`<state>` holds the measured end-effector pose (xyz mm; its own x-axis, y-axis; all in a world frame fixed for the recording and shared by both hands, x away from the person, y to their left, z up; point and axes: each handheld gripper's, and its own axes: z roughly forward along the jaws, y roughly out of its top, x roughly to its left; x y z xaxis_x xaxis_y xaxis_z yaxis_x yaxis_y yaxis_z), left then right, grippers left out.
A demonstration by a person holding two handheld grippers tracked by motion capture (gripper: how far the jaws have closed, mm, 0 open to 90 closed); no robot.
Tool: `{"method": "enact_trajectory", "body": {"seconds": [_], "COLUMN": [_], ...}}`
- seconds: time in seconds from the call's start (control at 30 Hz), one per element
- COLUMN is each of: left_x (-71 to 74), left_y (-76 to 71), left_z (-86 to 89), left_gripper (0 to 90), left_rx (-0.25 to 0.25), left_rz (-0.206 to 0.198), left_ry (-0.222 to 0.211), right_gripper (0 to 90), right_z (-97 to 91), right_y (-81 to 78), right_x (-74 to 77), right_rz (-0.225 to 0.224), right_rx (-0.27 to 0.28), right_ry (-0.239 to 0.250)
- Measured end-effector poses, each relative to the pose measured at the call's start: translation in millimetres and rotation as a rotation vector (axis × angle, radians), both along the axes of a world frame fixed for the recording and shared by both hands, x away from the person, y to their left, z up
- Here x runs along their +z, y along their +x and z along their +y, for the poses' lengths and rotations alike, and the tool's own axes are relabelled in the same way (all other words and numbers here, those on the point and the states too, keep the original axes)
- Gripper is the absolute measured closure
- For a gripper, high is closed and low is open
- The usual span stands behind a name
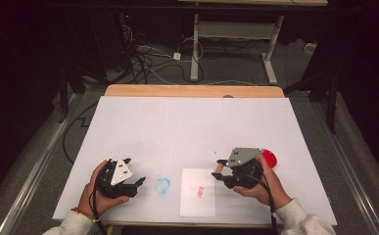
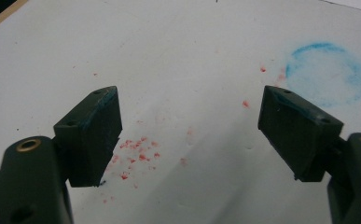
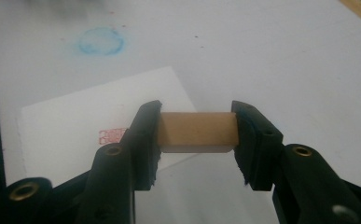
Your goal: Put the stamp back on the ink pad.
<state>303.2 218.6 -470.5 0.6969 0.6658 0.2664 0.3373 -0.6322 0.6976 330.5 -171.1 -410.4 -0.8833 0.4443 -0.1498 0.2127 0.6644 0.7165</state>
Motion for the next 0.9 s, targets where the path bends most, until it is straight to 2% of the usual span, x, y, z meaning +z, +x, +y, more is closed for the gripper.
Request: {"method": "enact_trajectory", "body": {"seconds": [0.13,0.37,0.6,0.73,0.9], "left_x": [-0.1,0.0,-0.3,-0.6,-1.0], "left_y": [0.3,0.3,0.6,0.8,1.0], "left_z": [-0.5,0.0,-1.1,-1.6,-1.5], "left_gripper": [20.8,20.9,20.8,20.8,20.8], "left_rx": [-0.001,-0.001,-0.004,-0.005,-0.005], "left_rz": [0.000,0.000,0.000,0.004,0.007], "left_ry": [0.004,0.002,0.007,0.009,0.011], "right_gripper": [55.4,55.3,55.3,55.2,55.2], "right_z": [-20.0,-59.3,-90.8,-101.0,-106.7], "right_y": [3.0,9.6,20.0,26.9,33.1], "right_x": [5.5,6.5,-2.1,-9.6,-16.7], "right_rz": [-0.013,-0.055,-0.035,-0.016,-0.005], "right_rx": [-0.049,-0.189,-0.289,-0.331,-0.357], "right_ry": [0.017,-0.018,-0.025,-0.036,-0.053]}}
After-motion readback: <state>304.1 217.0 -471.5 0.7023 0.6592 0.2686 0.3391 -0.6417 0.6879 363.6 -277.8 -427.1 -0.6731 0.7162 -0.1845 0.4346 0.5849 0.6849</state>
